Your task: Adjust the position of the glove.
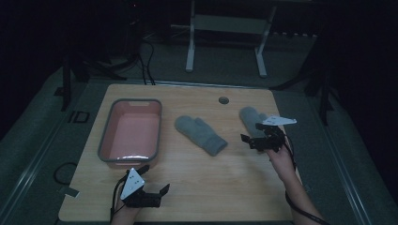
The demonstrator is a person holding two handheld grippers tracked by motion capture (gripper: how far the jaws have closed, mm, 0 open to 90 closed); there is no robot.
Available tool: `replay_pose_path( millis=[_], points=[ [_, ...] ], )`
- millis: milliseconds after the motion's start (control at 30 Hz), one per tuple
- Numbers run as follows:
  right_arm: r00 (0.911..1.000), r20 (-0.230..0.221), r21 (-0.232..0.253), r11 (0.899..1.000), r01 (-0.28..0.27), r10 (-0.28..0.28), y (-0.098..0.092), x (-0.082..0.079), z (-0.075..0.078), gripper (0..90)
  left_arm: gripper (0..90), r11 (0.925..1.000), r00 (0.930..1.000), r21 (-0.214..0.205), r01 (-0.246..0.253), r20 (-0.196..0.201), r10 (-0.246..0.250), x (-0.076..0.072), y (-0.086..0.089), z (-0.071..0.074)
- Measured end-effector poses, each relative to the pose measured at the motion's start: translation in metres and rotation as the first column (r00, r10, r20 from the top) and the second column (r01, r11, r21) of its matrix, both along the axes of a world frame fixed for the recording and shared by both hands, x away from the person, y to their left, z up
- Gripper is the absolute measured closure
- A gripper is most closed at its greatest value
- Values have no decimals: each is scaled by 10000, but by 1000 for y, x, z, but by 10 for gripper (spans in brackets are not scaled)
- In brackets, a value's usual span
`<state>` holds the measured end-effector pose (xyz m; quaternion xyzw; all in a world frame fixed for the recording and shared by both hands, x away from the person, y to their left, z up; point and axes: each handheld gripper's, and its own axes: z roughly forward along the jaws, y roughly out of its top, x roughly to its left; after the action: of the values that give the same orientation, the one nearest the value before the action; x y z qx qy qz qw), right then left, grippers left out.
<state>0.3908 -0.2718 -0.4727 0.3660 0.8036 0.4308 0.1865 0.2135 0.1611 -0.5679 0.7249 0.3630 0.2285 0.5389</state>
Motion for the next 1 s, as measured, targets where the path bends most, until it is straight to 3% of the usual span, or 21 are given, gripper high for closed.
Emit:
replay_pose_path(
  millis=[133,200,267,367,433,533,600,733,800,1000],
  points=[
    [9981,-296,369,9979,-527,538,15,10,-2,157,1,10000,10000,-60,74,12,-74,-1,0,1],
    [9981,-305,241,9984,-520,527,24,15,-7,185,1,9999,10000,-93,87,11,-87,-1,0,1],
    [9947,-618,107,9966,-813,818,32,19,-11,202,1,9999,9999,-98,101,-8,-101,-1,1,1],
    [9912,-734,-184,9936,-1117,1100,46,24,-17,208,1,9998,9999,-162,114,-19,-115,-1,1,1],
    [9800,-1304,-197,9878,-1545,1506,54,29,-21,200,1,9998,9999,-171,118,-46,-119,-1,1,1],
    [9777,-1288,132,9861,-1653,1657,65,32,-26,200,0,9997,9999,-195,122,-46,-123,-1,1,1],
    [9782,-1252,-79,9858,-1680,1657,75,34,-29,201,1,9997,9999,-210,135,-50,-136,-1,1,1],
    [9671,-1294,-608,9717,-2282,2190,92,37,-34,258,1,9997,9999,-197,159,-45,-160,-1,1,1],
    [9644,-1022,-1025,9617,-2540,2439,101,39,-36,290,1,9996,9998,-209,183,-58,-185,-1,1,2],
    [9492,-821,-1506,9377,-3132,3038,125,47,-39,402,1,9995,9997,-199,234,-76,-235,-1,2,2]
  ],
)
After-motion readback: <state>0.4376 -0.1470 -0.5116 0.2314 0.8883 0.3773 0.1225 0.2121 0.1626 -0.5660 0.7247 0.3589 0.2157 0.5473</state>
